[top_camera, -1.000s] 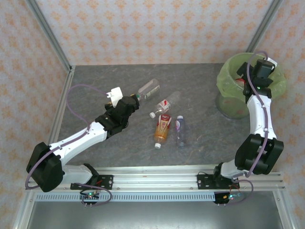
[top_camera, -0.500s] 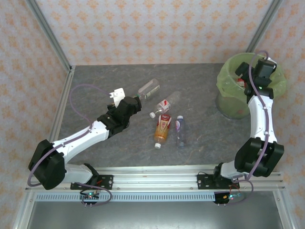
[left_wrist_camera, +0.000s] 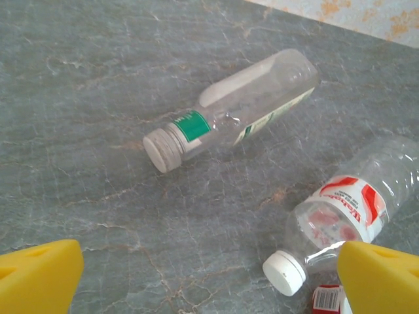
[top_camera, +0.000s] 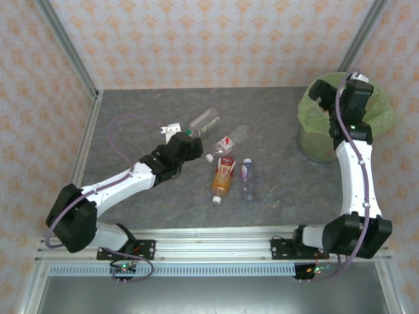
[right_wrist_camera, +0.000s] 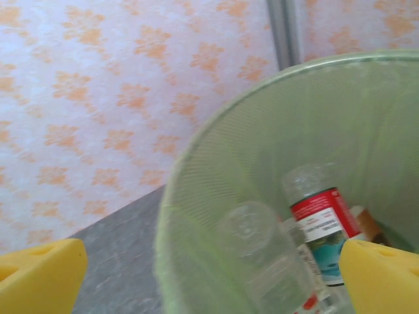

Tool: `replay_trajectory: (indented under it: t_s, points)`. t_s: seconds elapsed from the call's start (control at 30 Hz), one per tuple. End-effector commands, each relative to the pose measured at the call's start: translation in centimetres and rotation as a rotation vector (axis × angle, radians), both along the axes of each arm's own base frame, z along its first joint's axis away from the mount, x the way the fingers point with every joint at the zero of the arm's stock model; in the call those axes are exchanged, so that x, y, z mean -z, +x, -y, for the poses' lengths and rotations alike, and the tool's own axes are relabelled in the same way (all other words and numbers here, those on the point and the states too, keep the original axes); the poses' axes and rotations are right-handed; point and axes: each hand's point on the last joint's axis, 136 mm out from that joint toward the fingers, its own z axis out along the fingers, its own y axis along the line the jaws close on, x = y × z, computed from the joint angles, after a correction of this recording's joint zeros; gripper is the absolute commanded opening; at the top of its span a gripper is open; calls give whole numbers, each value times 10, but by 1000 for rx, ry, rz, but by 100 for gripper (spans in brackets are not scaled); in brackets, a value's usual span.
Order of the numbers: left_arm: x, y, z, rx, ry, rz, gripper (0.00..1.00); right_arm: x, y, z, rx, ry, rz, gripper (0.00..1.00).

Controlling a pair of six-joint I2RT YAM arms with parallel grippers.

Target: Put the plastic bottles in the bin

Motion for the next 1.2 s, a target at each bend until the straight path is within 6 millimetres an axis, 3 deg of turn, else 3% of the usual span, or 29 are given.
replay_trajectory:
  t_s: [0.0, 0.23, 0.57, 0.93, 1.17]
  points:
    - [-8, 4, 3, -2, -29, 6, 100, -22, -10, -30, -89, 22, 29, 99]
    - [-5, 6, 3, -17, -32, 2, 100, 8, -20, -101, -271, -41, -92, 99]
    - [1, 5, 0, -39, -38, -1, 100, 96, -45, -164, -399, -162, -400, 99]
    - [4, 7, -4, -71, -28, -4, 100, 193, -77, -205, -454, -67, -656, 99]
    - [7, 10, 0, -66, -27, -20, 100, 235, -95, -207, -446, -94, -790, 99]
